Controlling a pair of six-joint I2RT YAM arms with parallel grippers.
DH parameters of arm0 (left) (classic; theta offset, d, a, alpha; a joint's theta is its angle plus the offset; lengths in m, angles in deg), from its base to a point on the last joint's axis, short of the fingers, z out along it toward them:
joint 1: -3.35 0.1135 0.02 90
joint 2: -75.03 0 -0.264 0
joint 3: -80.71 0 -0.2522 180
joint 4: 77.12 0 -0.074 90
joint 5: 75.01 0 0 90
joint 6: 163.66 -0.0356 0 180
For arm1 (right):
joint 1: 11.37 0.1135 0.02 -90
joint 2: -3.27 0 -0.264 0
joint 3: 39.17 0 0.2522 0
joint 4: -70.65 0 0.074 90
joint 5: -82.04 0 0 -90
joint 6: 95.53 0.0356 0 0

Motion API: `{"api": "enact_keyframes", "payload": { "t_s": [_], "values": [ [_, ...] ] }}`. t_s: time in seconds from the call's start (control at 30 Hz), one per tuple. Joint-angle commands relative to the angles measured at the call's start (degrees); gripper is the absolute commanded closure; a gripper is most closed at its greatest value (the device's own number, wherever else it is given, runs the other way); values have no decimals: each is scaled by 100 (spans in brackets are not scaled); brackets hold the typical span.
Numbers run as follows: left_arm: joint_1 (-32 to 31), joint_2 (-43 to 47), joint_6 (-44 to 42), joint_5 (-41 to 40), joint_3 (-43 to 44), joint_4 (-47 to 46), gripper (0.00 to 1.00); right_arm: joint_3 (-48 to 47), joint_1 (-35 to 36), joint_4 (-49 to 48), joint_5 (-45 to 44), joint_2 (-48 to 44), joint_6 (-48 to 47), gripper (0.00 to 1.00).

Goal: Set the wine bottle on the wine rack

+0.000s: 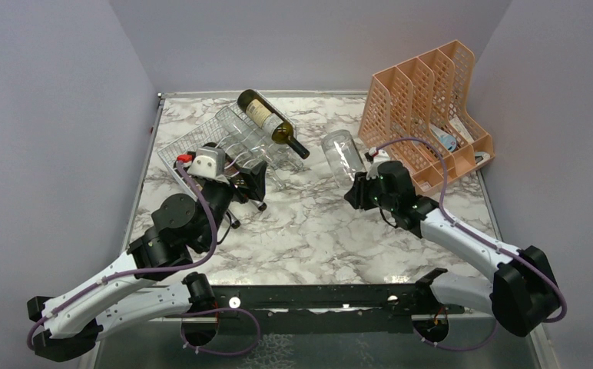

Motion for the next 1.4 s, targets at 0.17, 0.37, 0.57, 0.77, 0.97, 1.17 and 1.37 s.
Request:
{"api": "enact_keyframes", "payload": {
  "t_s": [0.17,0.37,0.57,0.77,0.97,1.17,1.37],
  "values": [
    [-19,208,-43,-181,36,-259,1,-1399,252,-890,706,-318,6,99],
    [-18,395,-36,-170,123,-258,1,-2634,959,-573,666,499,34,99],
    [-18,471,221,-443,347,41,1,-3925,1706,-318,452,1694,11,99],
    [-18,530,379,-626,531,328,1,-5314,2148,90,449,3047,92,99],
    [-18,728,183,-272,508,353,1,-6674,2388,606,269,4281,55,99],
    [-16,885,98,-340,383,251,1,-7754,2466,970,-14,5209,54,99],
    [-18,936,49,-340,291,190,1,-8392,2489,1045,-224,5806,45,99]
  ]
}}
